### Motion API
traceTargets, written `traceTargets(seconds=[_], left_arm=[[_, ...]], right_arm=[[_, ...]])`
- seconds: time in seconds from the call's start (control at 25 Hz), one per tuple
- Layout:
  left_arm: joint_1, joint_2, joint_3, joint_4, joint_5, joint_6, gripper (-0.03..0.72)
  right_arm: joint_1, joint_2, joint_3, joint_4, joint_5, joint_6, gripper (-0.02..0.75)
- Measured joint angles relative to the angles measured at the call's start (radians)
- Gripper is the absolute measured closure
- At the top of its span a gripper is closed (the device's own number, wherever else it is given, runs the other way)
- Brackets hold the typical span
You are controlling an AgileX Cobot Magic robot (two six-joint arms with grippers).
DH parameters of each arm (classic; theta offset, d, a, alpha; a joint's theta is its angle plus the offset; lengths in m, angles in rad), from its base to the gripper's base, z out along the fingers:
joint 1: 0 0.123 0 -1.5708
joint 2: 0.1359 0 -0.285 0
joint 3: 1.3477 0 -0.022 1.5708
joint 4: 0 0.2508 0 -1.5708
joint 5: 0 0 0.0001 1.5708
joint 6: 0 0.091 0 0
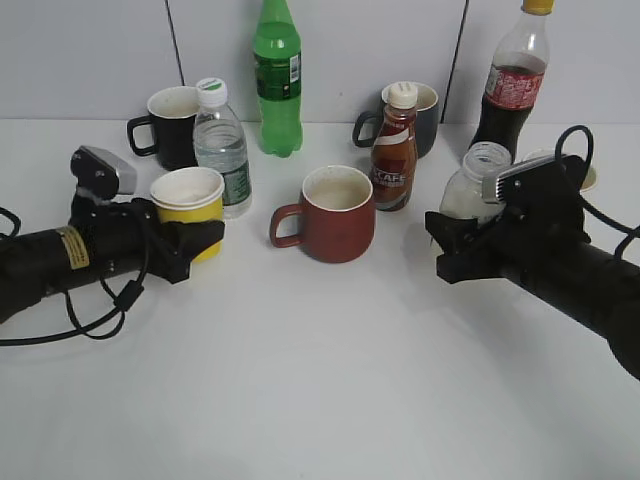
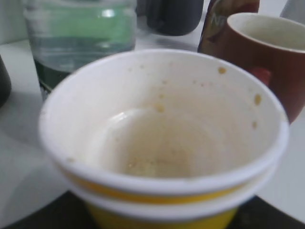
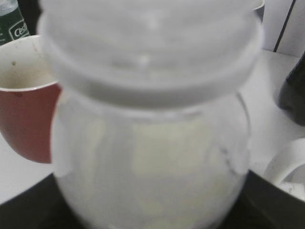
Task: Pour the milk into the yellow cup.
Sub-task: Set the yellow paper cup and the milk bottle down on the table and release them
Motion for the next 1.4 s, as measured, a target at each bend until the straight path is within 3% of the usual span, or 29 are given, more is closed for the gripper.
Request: traceTargets(seconds=[0.2,0.32,0.44,1.4], left_arm=[[0.000,0.029,0.000,0.002,0.002,0.000,0.294],[0.000,0.029,-0.001,-0.006,0.016,0.000,0.193],[0.000,0.029,-0.001,-0.011,0.039,0.002,0.141],[0.000,-0.044,0.078,-0.006,0.098,0.005,0.088]], right_arm=[[0.000,0.000,0.000,0.000,-0.001,-0.010,0.297],[0.000,0.000,0.000,0.000,-0.001,-0.011,0.297],[0.000,0.000,0.000,0.000,-0.001,-0.013,0.297],[0.000,0.054,-0.043,0.000,-0.001,-0.020,0.297]])
